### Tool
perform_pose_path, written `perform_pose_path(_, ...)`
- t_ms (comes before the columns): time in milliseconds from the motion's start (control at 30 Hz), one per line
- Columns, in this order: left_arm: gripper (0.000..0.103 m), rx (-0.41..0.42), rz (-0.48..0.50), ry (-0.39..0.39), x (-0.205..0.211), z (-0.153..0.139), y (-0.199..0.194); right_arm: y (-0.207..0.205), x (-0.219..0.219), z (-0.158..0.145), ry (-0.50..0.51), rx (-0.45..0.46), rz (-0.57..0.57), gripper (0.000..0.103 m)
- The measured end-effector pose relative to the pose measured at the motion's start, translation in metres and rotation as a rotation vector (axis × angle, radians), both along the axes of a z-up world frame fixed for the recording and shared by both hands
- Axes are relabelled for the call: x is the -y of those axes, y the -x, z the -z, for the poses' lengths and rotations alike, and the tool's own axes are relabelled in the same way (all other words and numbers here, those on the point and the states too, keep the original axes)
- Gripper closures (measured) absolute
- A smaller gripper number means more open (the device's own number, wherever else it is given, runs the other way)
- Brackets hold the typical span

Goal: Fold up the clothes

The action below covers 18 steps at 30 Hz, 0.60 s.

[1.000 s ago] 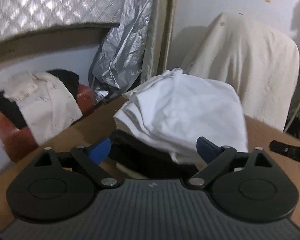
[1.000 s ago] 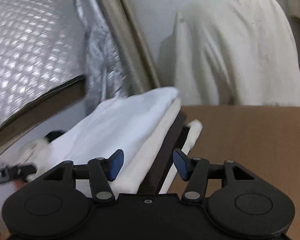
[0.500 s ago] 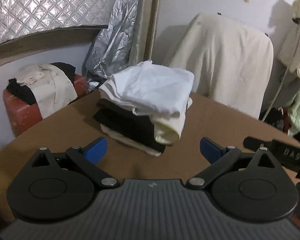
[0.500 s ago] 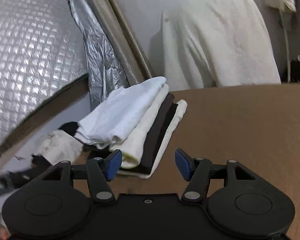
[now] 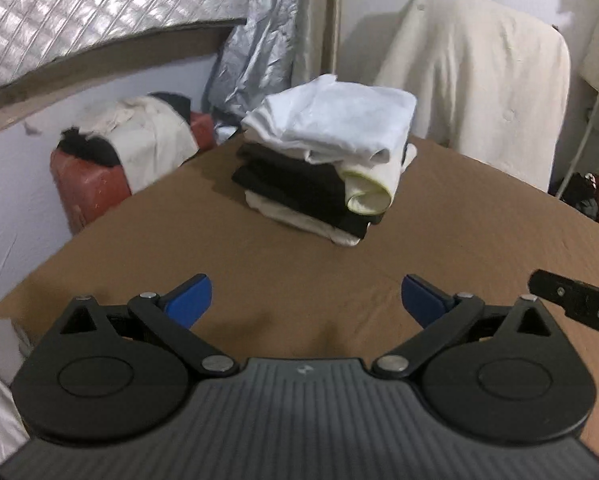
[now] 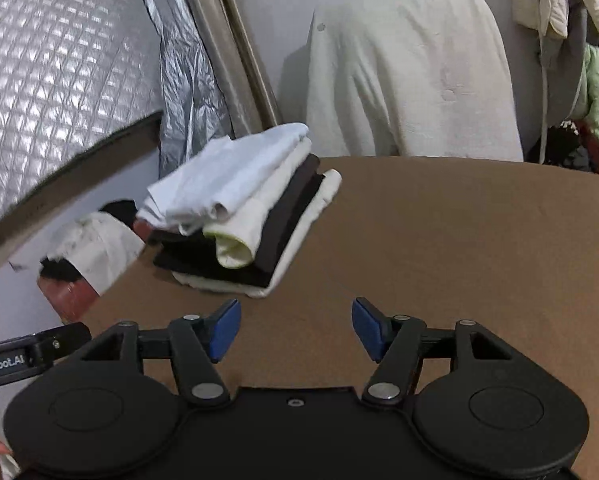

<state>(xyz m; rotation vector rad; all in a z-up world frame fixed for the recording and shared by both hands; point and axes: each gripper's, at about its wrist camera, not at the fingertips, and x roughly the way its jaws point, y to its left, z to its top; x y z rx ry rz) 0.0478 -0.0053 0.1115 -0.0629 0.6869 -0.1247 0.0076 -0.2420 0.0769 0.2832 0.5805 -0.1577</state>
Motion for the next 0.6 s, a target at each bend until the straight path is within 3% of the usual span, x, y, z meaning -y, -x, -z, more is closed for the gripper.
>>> perform_pose_path(300,0.0,0.01,-0.028,-0.055,0.013,0.008,0.019,0.015,-0.008,0.001,0.071,-0.022,-0.032,0.034)
perform_pose_path(600,0.0,-0.002,-0.015,-0.133,0.039,0.016,0.022,0.02,-0.016,-0.003,0.162,-0.021,-0.041,0.019)
